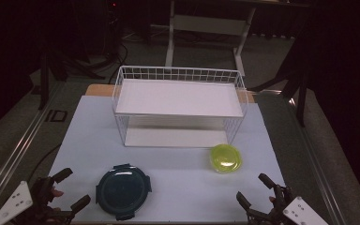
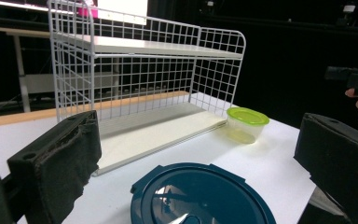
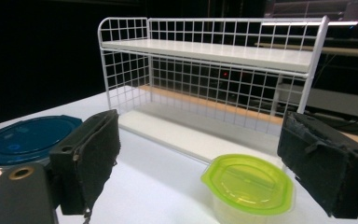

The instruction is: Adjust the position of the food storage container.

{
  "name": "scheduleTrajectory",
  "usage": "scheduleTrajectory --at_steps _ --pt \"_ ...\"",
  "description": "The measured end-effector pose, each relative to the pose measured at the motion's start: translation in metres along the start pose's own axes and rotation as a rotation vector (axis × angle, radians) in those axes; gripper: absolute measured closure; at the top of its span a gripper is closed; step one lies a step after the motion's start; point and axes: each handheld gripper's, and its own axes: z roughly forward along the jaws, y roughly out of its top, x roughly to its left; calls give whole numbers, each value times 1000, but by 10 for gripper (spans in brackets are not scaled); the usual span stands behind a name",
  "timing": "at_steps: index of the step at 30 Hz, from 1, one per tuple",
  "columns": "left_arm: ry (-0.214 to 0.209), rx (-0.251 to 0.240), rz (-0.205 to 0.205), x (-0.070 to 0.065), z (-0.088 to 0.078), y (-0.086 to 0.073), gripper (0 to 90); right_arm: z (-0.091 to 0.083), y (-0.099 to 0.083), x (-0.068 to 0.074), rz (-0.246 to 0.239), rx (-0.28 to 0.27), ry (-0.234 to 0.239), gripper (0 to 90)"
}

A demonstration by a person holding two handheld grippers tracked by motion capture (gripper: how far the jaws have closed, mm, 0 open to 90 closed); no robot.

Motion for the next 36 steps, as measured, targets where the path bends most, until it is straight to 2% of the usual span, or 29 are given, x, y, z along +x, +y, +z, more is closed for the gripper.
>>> scheduleTrajectory --at_steps 5,11,13,17,20,26,28,29,34,35,36 --pt "-15 10 21 -6 2 3 1 -1 2 5 -7 8 11 114" --pt "-44 6 6 -7 3 8 2 -3 3 7 -6 -2 7 114" --pt "-66 11 14 -5 0 9 1 -2 2 7 2 4 6 114" --pt "-61 54 11 1 -5 9 6 -1 2 6 12 9 13 114" --pt "-56 97 8 6 -8 4 56 0 1 6 19 9 17 114" --pt "-100 178 -1 20 -8 -10 346 2 1 9 13 17 27 114" --pt "-112 194 -12 26 -8 -17 526 3 0 8 21 23 34 115" --pt "-123 205 -22 29 -7 -20 526 3 0 8 21 23 34 115" --pt "-105 298 17 37 -3 -33 767 5 -2 7 33 34 37 115" --pt "-112 314 18 38 -2 -36 767 5 -2 7 33 34 37 115" --pt "-104 326 20 38 -2 -39 830 6 -2 7 34 35 39 115"
